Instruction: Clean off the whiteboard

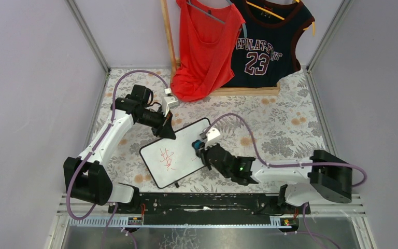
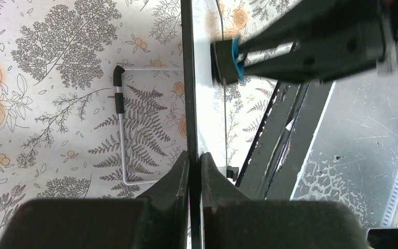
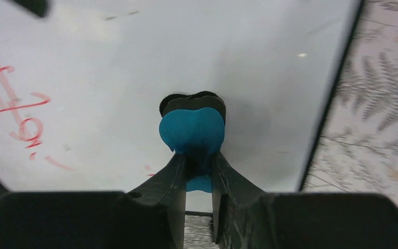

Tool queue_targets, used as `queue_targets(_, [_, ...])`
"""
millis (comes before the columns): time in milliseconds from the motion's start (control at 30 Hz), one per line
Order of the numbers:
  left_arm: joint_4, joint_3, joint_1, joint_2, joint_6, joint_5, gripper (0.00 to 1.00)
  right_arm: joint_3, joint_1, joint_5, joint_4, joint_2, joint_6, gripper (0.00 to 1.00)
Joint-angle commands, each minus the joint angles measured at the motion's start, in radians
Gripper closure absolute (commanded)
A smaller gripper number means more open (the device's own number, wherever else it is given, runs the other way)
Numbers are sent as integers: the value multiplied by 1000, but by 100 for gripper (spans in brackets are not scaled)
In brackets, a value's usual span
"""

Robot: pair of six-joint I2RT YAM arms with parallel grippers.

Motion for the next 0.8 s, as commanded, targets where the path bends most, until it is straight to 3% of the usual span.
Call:
queue_targets(0, [-104,-65,-30,22,77,-119,100,-71,-126,167,-79,-90,-42,100])
queue_targets(233, [-104,-61,-30,35,76,-109,100,-65,-121,69,-65,-93,-13,100])
queue_targets(600, [-105,-68,-30,39,74,-112,100,57,130,159,-11,83,31,100])
queue_targets(767, [-104,-63,-30,40,75,-108,100,134,183,176,-15,170,43,100])
